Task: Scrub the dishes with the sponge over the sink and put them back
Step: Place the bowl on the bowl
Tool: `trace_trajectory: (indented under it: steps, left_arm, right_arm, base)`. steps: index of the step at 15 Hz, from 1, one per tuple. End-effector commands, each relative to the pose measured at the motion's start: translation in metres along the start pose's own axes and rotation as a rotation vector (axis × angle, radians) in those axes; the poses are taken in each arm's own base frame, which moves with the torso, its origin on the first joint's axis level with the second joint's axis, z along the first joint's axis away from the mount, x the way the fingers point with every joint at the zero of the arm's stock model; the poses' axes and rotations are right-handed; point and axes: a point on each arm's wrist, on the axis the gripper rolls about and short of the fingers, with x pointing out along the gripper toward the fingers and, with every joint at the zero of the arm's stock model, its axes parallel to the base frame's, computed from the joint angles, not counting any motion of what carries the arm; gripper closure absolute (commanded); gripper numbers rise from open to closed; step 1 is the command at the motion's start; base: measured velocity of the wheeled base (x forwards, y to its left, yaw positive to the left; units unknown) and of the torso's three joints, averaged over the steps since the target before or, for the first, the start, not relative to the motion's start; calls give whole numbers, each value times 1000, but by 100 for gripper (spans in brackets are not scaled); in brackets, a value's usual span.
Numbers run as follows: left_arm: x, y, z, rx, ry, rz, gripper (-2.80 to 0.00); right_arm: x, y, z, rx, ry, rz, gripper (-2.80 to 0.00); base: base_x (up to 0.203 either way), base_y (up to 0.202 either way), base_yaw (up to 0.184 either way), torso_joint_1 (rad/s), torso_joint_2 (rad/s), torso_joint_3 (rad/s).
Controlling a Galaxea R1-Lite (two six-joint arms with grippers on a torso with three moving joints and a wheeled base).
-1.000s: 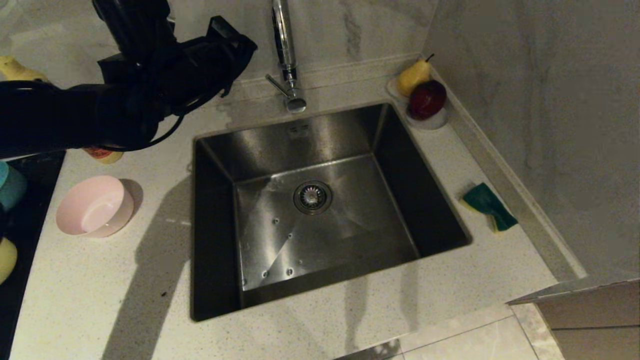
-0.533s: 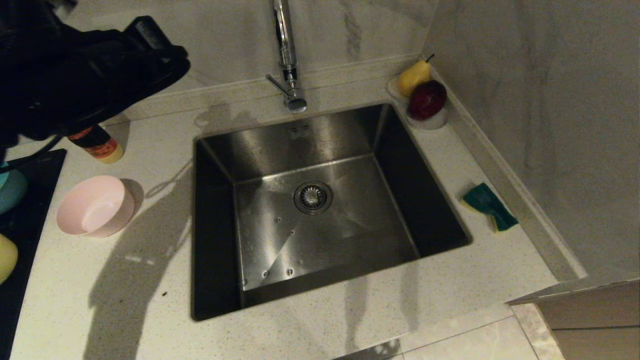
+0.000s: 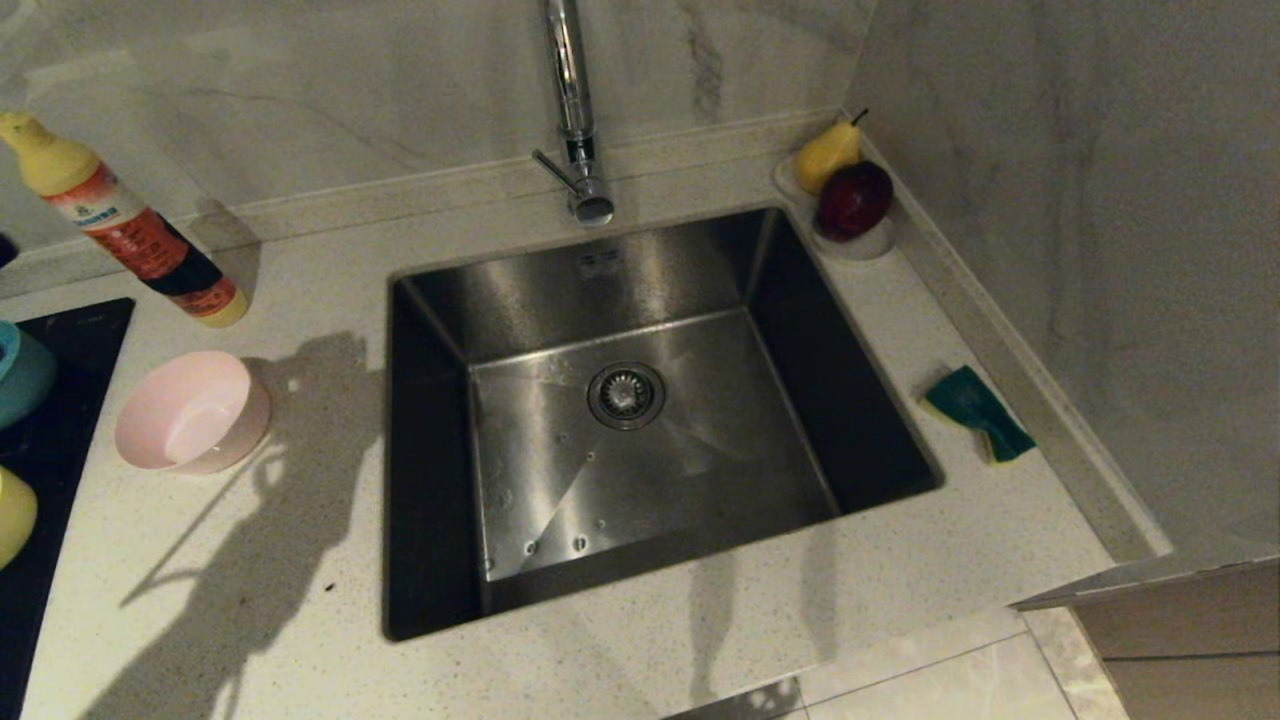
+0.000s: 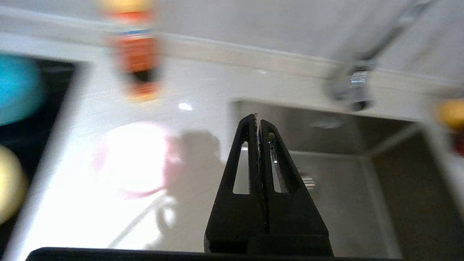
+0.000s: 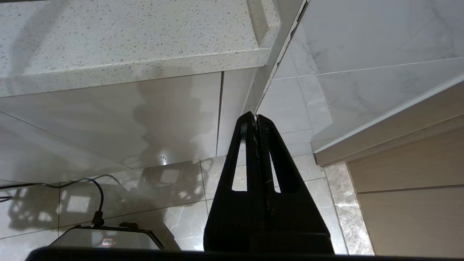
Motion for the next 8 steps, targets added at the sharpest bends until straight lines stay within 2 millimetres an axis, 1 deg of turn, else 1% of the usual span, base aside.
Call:
trace_trajectory:
  steps: [1, 3, 5, 7, 8]
  left_arm:
    - [-66, 29, -8, 9, -122, 65, 0]
    - [-95, 45, -35, 64, -141, 130, 0]
    - [-116, 57, -65, 109, -141, 164, 0]
    - [-131, 65, -98, 157, -110, 136, 0]
    - [-134, 69, -116, 197, -71, 121, 0]
  right_arm:
    - [0, 0, 0, -1, 0, 0, 0]
    - [0, 0, 0, -1, 0, 0, 0]
    - [0, 0, 0, -1, 0, 0, 0]
    - [0, 0, 0, 0, 0, 2, 0]
    - [0, 0, 0, 0, 0, 1, 0]
  base:
    - [0, 0, 0, 0, 0, 0]
    - [0, 0, 0, 0, 0, 0]
    - [0, 0, 0, 0, 0, 0]
    - [0, 0, 0, 0, 0, 0]
    - [0, 0, 0, 0, 0, 0]
